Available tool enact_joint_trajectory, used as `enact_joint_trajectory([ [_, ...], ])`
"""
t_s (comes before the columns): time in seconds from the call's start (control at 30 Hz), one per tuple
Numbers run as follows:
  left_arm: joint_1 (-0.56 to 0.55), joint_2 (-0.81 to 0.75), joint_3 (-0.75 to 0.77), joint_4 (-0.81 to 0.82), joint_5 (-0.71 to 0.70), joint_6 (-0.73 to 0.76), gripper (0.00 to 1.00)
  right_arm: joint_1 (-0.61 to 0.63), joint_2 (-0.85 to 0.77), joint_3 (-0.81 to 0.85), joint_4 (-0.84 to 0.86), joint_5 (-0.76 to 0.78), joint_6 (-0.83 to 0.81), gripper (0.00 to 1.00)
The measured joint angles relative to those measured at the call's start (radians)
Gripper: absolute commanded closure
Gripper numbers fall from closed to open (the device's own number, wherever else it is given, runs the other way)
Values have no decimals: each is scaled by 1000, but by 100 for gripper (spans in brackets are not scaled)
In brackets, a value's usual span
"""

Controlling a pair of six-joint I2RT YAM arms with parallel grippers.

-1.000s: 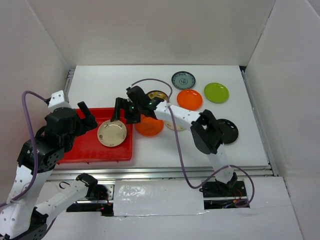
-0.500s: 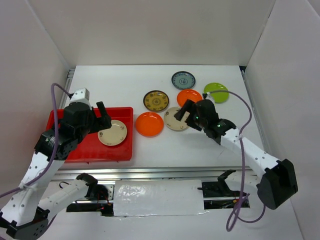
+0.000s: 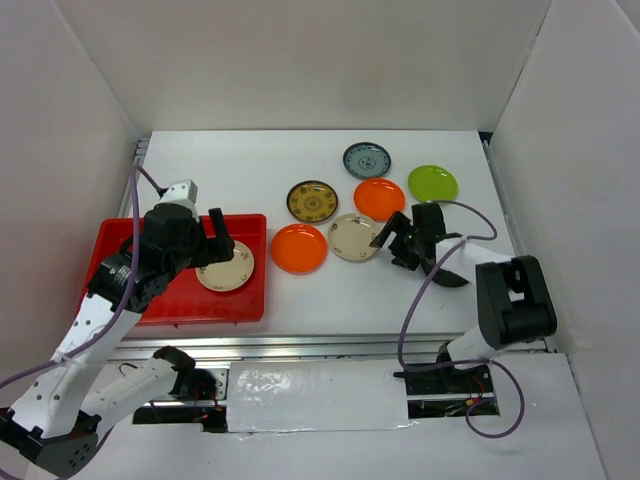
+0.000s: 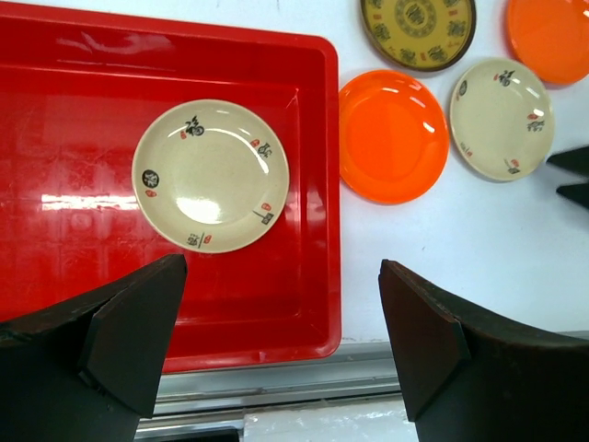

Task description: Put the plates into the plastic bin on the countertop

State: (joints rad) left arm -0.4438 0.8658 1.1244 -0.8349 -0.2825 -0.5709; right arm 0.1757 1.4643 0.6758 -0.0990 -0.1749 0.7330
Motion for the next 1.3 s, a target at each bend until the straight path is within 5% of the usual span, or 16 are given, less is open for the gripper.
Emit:
enact_joint_trajectory([
  [0.2,0,-2,-8,-3,-1,21,1,0,170,119,83,-65,8,22],
  [0.5,0,-15,-8,-4,-15,23,1,3,221,113,103,-52,67,100],
  [0.77,0,-20,-30,-3,-35,23,1,59,-99,-26,0,126,132,100],
  [0.93,0,-29,-47,-8,-59,16,1,170,-297,39,-126,230,125,100],
  [1.13,0,-71,-12,-34,-116,-36,1,404,-191,274,-175,231,103,100],
  [1.3,0,-119,46,-41,-188,-87,1,583,55,503,-181,163,96,100],
])
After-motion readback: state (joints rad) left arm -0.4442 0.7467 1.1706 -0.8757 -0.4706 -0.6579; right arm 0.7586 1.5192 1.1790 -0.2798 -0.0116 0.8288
